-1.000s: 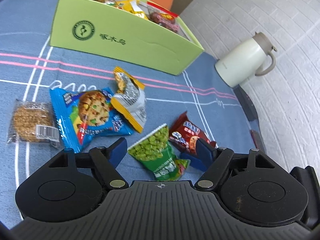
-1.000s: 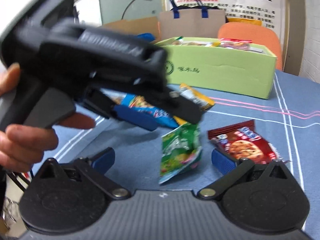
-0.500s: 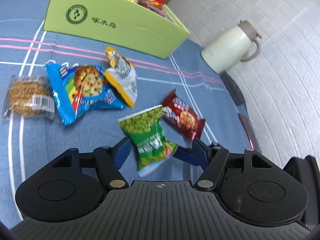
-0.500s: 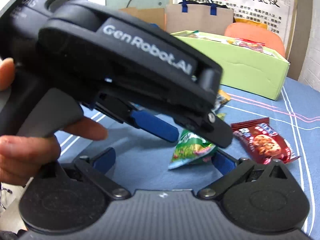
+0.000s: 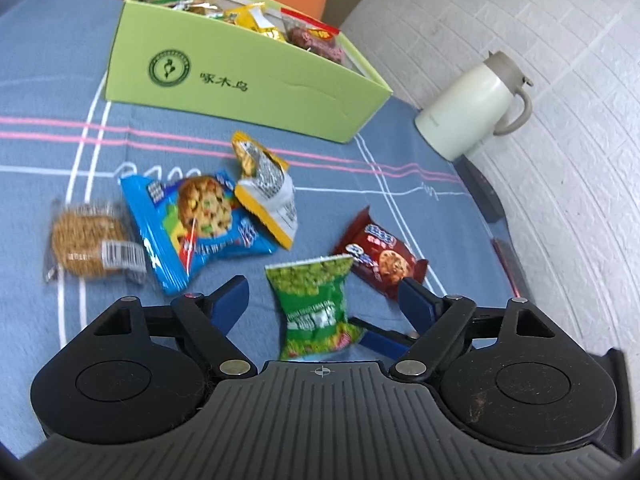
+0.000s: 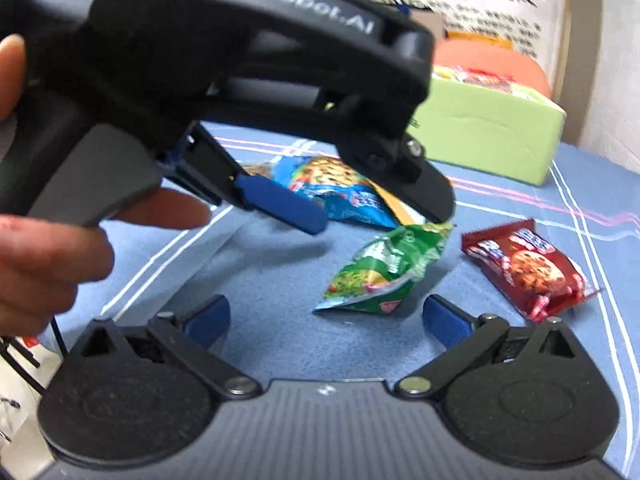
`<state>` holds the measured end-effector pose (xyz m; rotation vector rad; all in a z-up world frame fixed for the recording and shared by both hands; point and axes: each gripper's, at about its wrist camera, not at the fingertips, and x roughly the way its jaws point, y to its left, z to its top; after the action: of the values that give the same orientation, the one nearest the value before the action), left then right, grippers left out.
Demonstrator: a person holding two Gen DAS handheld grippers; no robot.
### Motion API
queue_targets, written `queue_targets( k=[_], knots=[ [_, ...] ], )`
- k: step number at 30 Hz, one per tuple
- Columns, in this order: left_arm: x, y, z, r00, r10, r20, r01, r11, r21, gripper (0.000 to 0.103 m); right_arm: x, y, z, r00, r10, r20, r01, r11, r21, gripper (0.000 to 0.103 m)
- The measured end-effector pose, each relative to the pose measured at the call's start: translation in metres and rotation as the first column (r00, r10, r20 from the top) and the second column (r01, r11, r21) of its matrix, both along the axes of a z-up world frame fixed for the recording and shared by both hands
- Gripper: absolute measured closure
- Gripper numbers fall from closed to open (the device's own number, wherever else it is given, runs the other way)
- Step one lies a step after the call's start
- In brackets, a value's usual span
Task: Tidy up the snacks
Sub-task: 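Move the left tool to the pile and grasp the green pea snack bag, then carry the green pea bag into the green box and open the left tool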
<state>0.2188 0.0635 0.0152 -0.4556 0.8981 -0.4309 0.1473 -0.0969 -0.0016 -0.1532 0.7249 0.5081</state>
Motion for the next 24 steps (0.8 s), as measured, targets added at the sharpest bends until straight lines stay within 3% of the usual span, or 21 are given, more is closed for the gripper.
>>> queue_targets(
  k=[3, 6, 9, 10, 11, 12, 13, 18, 24],
  knots=[
    [0.005, -0.002, 0.002, 1.0, -0.008, 0.006, 0.008, 1.0, 0.026, 0.035, -0.003, -0.012, 0.006, 0.998, -0.038, 0.043, 0.036, 0.998, 0.044, 0.001],
    [0.009, -0.006, 0.002, 0.999, -0.041, 0.008, 0.041, 0.999, 0.029, 0.036, 0.006, -0.006, 0.001, 1.0, -0.022, 0.004, 0.022, 0.999, 0.031, 0.001],
    [0.012, -0.012, -0.002, 0.998, -0.065, -0.008, 0.065, 0.997, 0.038, 0.046, 0.006, 0.002, -0.001, 0.999, -0.02, 0.027, 0.02, 1.0, 0.005, 0.001],
    [0.013, -0.014, -0.005, 0.997, -0.071, -0.014, 0.071, 0.997, 0.043, 0.049, 0.002, 0.004, -0.001, 0.999, -0.02, 0.035, 0.02, 1.0, 0.001, 0.006],
    [0.013, -0.015, -0.008, 0.997, -0.078, -0.023, 0.078, 0.996, 0.043, 0.059, -0.001, 0.004, -0.003, 0.998, -0.025, 0.064, 0.025, 1.0, 0.003, 0.022],
    [0.013, -0.017, -0.012, 0.996, -0.083, -0.037, 0.085, 0.996, 0.039, 0.077, 0.0, 0.002, 0.0, 0.996, -0.034, 0.08, 0.033, 0.999, 0.017, 0.036],
    [0.011, -0.017, -0.016, 0.996, -0.071, -0.045, 0.074, 0.996, 0.05, 0.084, 0.004, 0.0, 0.003, 0.996, -0.059, 0.071, 0.057, 0.998, 0.031, 0.05],
    [-0.004, -0.014, -0.013, 0.998, -0.035, -0.042, 0.034, 0.999, -0.02, 0.091, -0.01, -0.014, 0.016, 0.996, -0.06, 0.059, 0.055, 0.994, 0.09, 0.053],
    [0.01, -0.017, 0.042, 0.995, -0.017, 0.093, 0.019, 1.0, -0.021, 0.091, 0.02, -0.021, 0.064, 0.985, -0.036, 0.171, 0.015, 0.992, 0.122, 0.049]
  ],
)
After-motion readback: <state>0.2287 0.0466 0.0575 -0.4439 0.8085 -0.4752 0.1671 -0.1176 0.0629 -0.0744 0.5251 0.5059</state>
